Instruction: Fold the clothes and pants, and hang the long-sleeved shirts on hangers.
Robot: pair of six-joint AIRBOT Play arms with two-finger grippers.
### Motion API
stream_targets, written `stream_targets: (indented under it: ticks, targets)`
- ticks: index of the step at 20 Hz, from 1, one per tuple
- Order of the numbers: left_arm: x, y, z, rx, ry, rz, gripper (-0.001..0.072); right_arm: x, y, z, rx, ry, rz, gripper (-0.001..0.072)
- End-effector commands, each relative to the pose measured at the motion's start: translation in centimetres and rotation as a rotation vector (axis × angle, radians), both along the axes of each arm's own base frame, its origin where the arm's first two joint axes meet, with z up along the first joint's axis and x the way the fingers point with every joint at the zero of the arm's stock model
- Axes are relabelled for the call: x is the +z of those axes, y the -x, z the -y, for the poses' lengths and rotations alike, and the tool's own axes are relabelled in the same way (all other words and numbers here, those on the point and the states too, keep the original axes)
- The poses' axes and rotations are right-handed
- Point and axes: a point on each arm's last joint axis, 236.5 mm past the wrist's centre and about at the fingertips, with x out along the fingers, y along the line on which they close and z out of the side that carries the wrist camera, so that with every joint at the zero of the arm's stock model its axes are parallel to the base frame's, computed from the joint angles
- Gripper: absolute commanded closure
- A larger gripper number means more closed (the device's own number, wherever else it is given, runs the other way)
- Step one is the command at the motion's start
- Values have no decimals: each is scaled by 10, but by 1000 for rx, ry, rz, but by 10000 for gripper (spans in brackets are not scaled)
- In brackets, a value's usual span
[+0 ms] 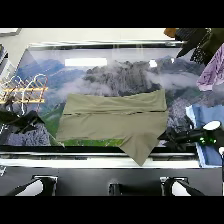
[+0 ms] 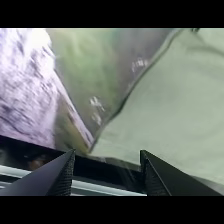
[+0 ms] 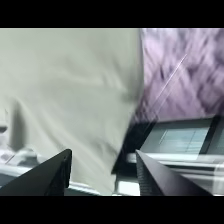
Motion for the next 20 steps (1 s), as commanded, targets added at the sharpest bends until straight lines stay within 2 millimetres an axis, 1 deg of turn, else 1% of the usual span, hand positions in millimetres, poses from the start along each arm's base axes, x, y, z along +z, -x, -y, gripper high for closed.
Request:
stream_targets:
  ticks: [1, 5, 7, 9, 12, 13, 14, 15, 16, 20]
  targets:
    - [-10, 13, 12, 23, 41, -5, 237, -17, 22, -16, -18, -42, -36, 233]
    - [-7, 6, 16, 40, 62, 24, 237, -24, 26, -33, -82, -109, -42, 234]
    - [-6, 1, 18, 50, 72, 40, 237, -31, 35, -46, -57, -109, -57, 235]
    - [-6, 0, 18, 52, 75, 44, 237, -37, 36, -61, -30, -88, -63, 249]
    - [-6, 1, 18, 51, 76, 41, 237, -39, 26, -71, -52, -72, -40, 521]
    - [-6, 1, 18, 50, 76, 41, 237, -38, 23, -72, -64, -79, -34, 601]
    - [-6, 2, 19, 43, 75, 41, 237, -37, 22, -72, -64, -79, -30, 652]
    - [-8, 4, 20, 24, 75, 41, 237, -35, 22, -72, -60, -77, -22, 678]
    - [-14, 9, 22, 8, 79, 30, 237, -32, 21, -72, -57, -76, -8, 685]
    - [-55, 41, 34, 1, 106, -42, 237, -14, 19, -74, -36, -79, 56, 685]
